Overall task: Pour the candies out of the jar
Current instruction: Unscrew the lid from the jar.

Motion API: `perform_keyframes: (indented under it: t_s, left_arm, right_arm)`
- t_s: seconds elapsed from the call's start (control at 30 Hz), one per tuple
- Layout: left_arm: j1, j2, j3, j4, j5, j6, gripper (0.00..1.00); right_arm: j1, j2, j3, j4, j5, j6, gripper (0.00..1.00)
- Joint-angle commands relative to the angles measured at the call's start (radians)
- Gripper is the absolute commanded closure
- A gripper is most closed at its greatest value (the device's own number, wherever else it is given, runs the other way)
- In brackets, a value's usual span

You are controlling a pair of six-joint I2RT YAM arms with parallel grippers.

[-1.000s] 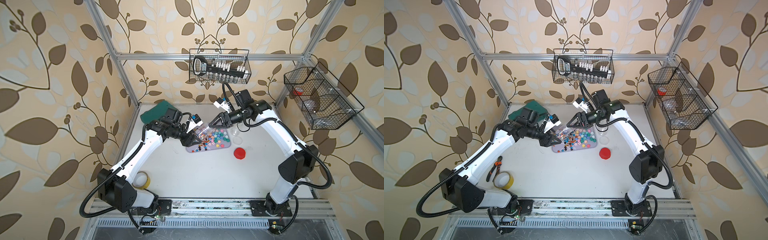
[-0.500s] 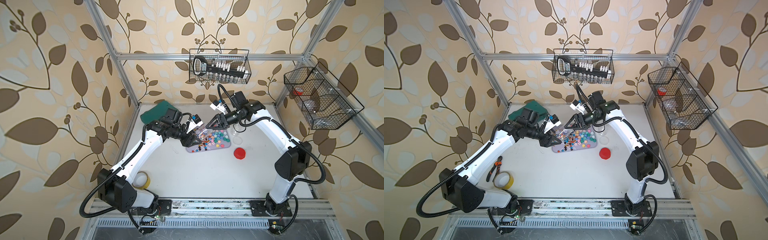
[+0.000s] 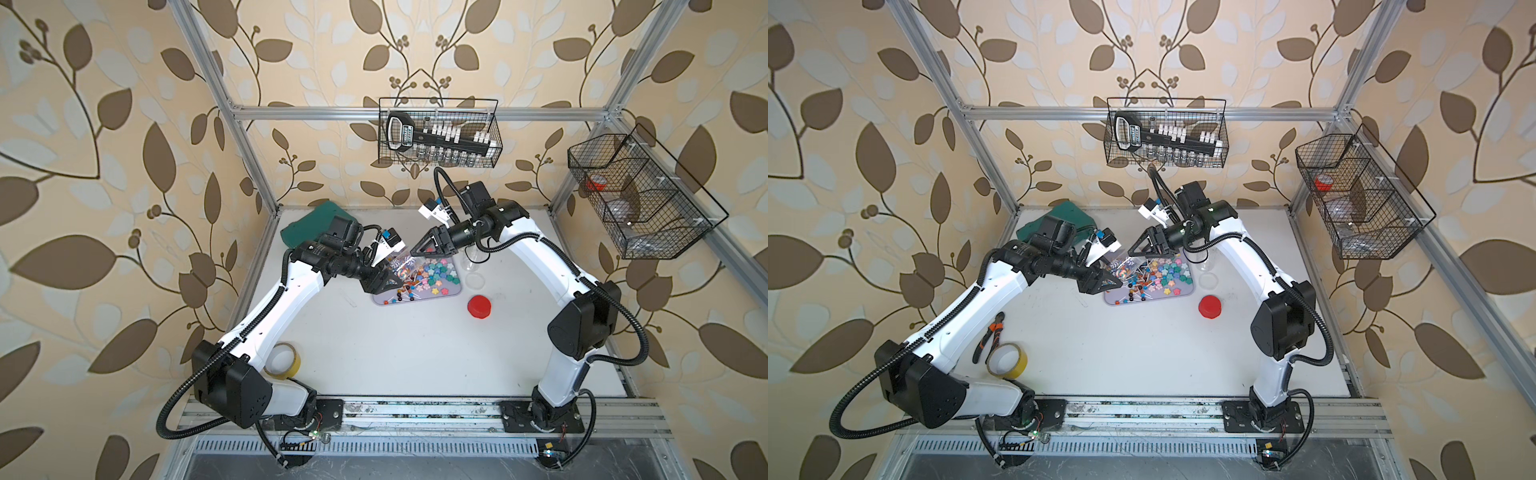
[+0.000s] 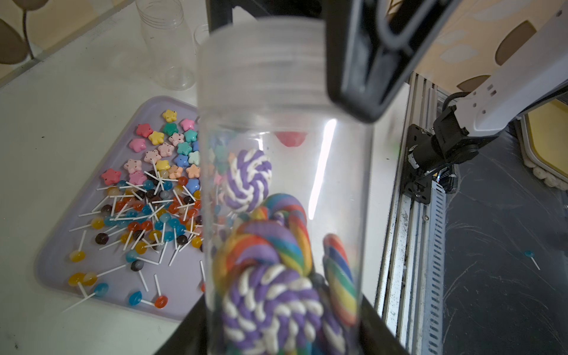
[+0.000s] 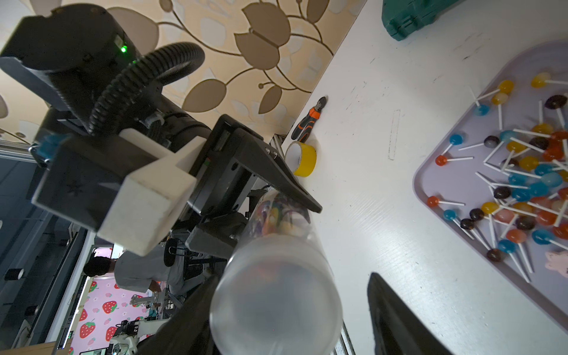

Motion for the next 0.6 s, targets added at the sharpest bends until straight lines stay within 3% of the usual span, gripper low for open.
perform_keyframes:
  t_s: [0.0,0.57]
  left_arm:
    - [-0.007,-0.036,0.001,0.039,0.054,0.0,0.75]
    - [-0.007,-0.031,0.001,0.038,0.054,0.0,0.75]
  right_arm:
    - [0.002,0.004,0.029,0.016,-0.009,-0.009,0.3]
    - [0.002,-0.002,0.015,0.027,-0.02,-0.007,0.49]
